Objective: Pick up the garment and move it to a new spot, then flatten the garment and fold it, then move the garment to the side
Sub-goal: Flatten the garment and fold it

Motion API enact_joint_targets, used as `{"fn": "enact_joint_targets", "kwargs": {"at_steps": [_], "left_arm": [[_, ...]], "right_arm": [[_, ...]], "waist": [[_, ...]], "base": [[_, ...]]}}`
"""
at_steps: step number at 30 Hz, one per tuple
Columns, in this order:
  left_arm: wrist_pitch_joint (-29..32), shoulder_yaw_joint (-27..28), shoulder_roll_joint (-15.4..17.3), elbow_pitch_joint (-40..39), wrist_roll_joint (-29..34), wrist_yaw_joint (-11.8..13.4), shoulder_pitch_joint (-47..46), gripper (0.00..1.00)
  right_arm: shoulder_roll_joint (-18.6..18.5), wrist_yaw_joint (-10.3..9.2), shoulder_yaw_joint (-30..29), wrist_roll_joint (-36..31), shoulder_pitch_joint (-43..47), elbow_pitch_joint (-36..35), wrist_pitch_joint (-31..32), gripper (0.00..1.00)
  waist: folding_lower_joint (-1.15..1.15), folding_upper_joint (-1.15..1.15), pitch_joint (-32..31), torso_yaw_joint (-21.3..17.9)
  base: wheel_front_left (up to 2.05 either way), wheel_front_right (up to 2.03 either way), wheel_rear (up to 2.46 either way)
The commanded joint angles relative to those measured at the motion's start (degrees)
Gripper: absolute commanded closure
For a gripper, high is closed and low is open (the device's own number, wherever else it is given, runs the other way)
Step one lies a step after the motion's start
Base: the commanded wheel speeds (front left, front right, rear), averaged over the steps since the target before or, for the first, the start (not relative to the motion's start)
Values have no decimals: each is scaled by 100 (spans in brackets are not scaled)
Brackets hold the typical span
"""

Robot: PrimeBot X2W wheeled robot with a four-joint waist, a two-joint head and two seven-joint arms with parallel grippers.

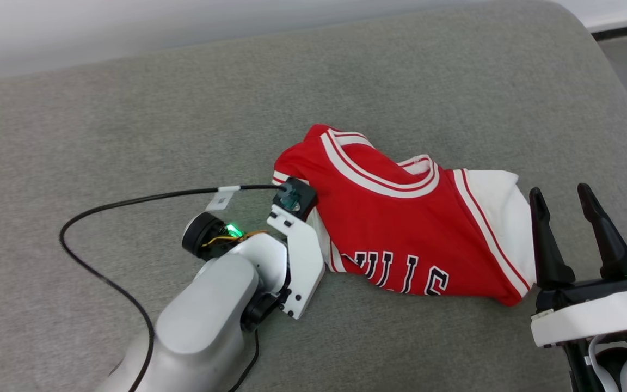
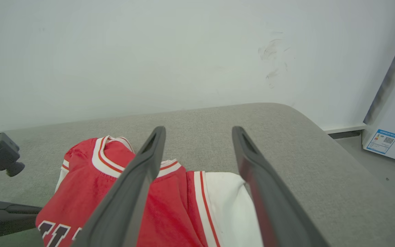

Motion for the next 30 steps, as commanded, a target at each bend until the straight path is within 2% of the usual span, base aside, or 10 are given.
{"fn": "enact_joint_targets", "kwargs": {"at_steps": [1,4,5,9,18,21,22,23,24,30], "left_arm": [[-193,88,112,-85,10,116,216,100],[-515,300,260,-463,-33,337,396,100],[-515,300,260,-463,-33,337,396,100],[-741,608,607,-1084,-115,682,843,100],[-743,1342,1411,-2256,-564,1653,2574,100],[-790,1498,1418,-2415,-797,1804,3044,100],[-830,1523,1415,-2432,-817,1825,3138,71],[-893,1537,1393,-2453,-831,1841,3191,5],[-978,1551,1342,-2478,-850,1851,3232,0],[-1945,1668,1100,-2609,-611,1882,3099,0]], "right_arm": [[19,-2,-45,-37,41,-6,21,0],[21,-2,-73,-47,113,-56,52,0],[21,-2,-73,-47,113,-56,52,0],[24,-3,-124,-86,205,-136,115,0],[37,-2,-200,-111,382,-282,284,0],[40,-2,-218,-105,436,-310,326,0],[42,-2,-218,-102,454,-320,335,0],[43,-2,-229,-103,471,-324,343,0],[45,-3,-234,-103,475,-326,361,0],[46,-2,-284,-135,573,-349,500,0]], "waist": [[0,0,-113,128],[0,0,-229,303],[0,0,-229,303],[0,0,-378,595],[0,0,-611,1073],[0,0,-653,1167],[0,0,-670,1192],[0,0,-692,1217],[0,0,-716,1237],[0,0,-950,1288]], "base": [[0,0,0],[0,0,0],[0,0,0],[0,0,0],[0,0,0],[0,0,0],[0,0,0],[0,0,0],[0,0,0],[0,0,0]]}}
